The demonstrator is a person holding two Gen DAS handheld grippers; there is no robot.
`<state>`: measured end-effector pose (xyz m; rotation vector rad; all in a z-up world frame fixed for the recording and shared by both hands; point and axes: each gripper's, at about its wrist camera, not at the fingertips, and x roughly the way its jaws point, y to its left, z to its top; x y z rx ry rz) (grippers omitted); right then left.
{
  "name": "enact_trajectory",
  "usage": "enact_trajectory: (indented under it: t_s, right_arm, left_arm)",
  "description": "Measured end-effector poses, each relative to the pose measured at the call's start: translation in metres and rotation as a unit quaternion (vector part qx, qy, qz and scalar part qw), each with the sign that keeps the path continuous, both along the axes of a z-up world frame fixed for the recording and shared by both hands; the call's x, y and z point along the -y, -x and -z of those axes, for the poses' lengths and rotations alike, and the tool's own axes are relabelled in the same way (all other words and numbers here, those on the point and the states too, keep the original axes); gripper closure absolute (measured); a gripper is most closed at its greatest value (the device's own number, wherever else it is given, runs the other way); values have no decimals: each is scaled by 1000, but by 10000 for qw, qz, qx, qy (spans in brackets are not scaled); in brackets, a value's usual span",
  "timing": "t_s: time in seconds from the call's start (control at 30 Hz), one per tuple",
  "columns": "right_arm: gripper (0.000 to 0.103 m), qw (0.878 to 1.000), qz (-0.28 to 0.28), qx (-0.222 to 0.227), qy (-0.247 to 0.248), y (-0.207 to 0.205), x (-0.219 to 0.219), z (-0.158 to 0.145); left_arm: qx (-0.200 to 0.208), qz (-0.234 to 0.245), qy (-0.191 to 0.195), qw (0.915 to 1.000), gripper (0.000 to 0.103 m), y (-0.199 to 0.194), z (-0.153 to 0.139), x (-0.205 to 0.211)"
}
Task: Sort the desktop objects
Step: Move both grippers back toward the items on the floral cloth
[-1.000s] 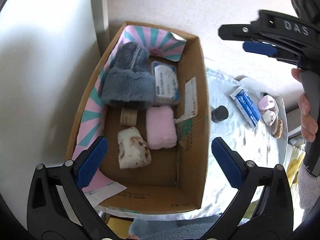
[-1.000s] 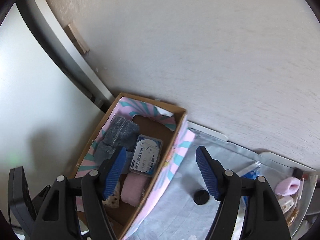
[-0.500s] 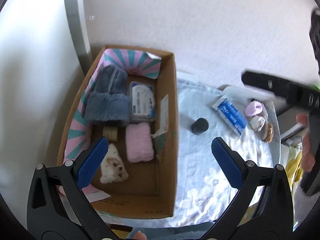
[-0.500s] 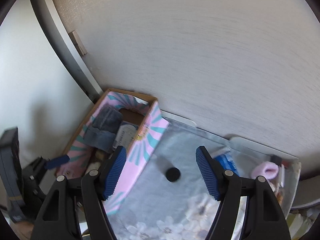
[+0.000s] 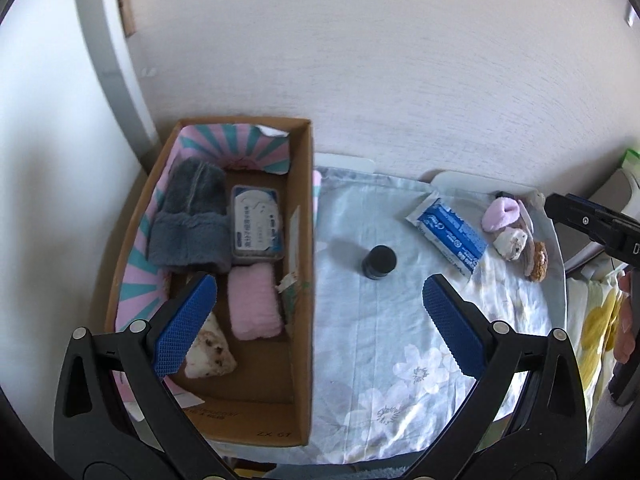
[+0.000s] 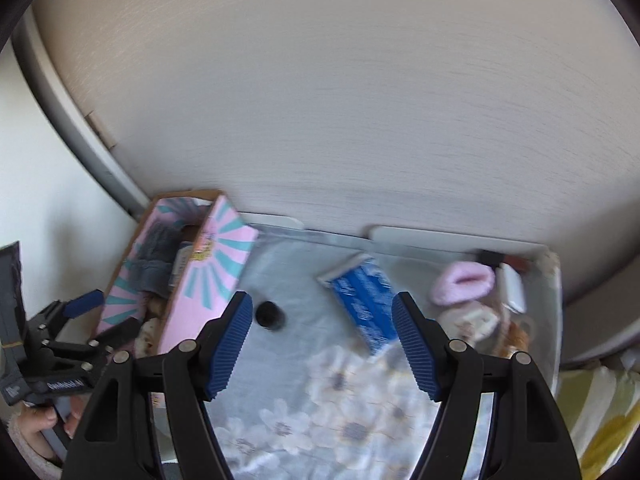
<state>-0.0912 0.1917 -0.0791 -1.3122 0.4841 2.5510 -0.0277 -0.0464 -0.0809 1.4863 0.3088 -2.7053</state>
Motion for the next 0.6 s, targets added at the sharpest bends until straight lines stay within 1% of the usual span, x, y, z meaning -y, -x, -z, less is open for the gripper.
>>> enact_trajectory:
  t_s: [0.2,0.37,0.5,0.6]
  right_arm:
    - [35,9995,321,83,5,-28,-23,9]
    - [35,9982,575,149,53,-49,-41,18]
    - [35,9965,783,256,136,-68,-55,28]
    - [35,9947,928,376,226,-84,-64,41]
  left_arm:
    - [27,200,-128,9997,0,8,4,-20]
    - [39,362,-105,9993,0,12,6,-34]
    - [79,499,-138,9986,0,14,8,-44]
    - [164,643,-161,9977,0,16,15,-56]
